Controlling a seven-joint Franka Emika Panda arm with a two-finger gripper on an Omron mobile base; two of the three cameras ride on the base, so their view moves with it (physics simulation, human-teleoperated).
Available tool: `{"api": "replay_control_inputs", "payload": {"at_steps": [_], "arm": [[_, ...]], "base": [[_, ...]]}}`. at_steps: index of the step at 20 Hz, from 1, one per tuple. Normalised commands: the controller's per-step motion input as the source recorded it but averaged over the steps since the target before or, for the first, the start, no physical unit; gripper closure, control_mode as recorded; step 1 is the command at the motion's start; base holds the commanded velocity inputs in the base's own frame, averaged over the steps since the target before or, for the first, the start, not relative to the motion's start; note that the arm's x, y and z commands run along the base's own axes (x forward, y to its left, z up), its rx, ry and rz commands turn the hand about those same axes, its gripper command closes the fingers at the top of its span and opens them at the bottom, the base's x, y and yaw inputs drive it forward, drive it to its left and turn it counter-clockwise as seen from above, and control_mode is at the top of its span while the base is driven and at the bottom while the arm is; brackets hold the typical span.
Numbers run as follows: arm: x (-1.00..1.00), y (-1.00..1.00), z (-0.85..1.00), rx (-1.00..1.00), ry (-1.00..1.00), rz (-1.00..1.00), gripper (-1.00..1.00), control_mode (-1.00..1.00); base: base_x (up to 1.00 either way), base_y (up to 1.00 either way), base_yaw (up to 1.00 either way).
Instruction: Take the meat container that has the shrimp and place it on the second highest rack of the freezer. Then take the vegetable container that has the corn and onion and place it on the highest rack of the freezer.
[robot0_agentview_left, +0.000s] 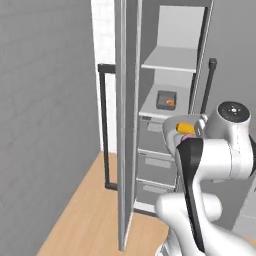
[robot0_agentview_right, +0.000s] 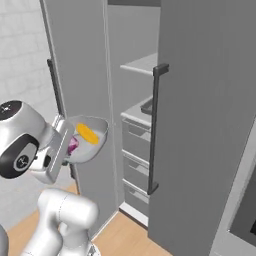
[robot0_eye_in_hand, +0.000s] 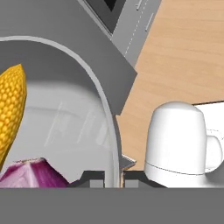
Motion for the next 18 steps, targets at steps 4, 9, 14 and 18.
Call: {"api": "replay_control_inputs", "payload": {"at_steps": [4,9,14,18], "arm": [[0.0,0.0,0.0,0.0,0.0,0.0,1.0,1.0],[0.0,0.0,0.0,0.0,0.0,0.0,1.0,1.0],[0.0,0.0,0.0,0.0,0.0,0.0,1.0,1.0],[0.0,0.0,0.0,0.0,0.0,0.0,1.0,1.0]], "base": [[0.18,-0.24,-0.21],[0.55,0.0,-0.05],[0.8,-0.04,0.01],[0.55,0.5,0.0]]}}
